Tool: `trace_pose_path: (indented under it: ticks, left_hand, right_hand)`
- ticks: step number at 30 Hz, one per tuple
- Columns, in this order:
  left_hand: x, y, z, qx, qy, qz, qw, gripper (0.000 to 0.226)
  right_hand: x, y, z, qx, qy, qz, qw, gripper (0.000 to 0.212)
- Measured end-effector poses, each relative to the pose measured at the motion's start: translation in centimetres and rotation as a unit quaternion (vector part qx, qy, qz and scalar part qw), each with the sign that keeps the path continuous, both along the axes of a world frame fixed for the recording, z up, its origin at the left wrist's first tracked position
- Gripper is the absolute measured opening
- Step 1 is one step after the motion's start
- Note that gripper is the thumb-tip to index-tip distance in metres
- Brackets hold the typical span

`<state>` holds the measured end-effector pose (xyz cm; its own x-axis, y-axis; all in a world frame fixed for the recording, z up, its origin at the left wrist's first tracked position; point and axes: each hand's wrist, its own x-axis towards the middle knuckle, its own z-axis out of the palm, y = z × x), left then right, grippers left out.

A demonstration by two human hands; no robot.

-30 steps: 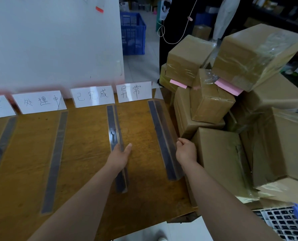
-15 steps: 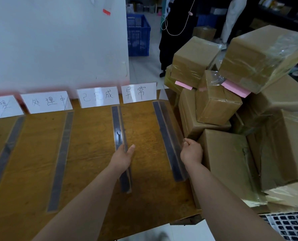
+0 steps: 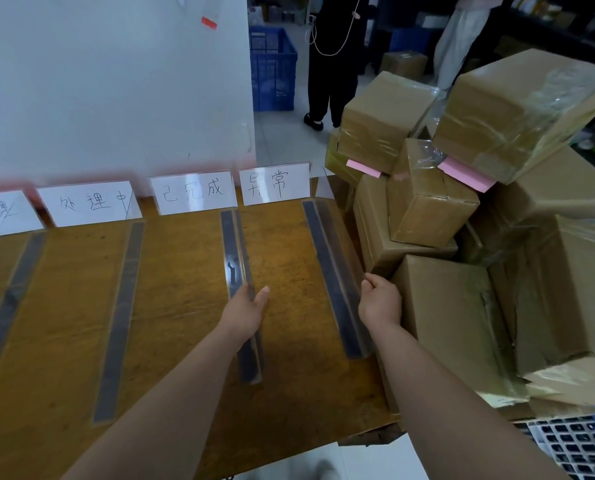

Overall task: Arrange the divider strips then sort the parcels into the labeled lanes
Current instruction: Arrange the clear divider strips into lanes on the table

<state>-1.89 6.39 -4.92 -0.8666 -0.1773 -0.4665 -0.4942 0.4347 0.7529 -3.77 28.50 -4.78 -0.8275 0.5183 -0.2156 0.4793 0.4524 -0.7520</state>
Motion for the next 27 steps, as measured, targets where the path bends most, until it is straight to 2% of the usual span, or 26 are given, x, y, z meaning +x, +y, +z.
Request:
trace_pose_path:
  ticks: [9,27]
  left_hand:
    - [-0.1,-0.1,0.0,-0.009,0.006,0.0,1.0,0.067]
    - [-0.4,-0.1,0.6,0.002,0.011,0.005,1.0,0.067]
  right_hand:
    - [-0.3,0.4,-0.3,-0.001,0.008,0.003,1.0,0.033]
    - [-0.3,0.0,0.9,0.073,0.008,0.04,0.997,0.04]
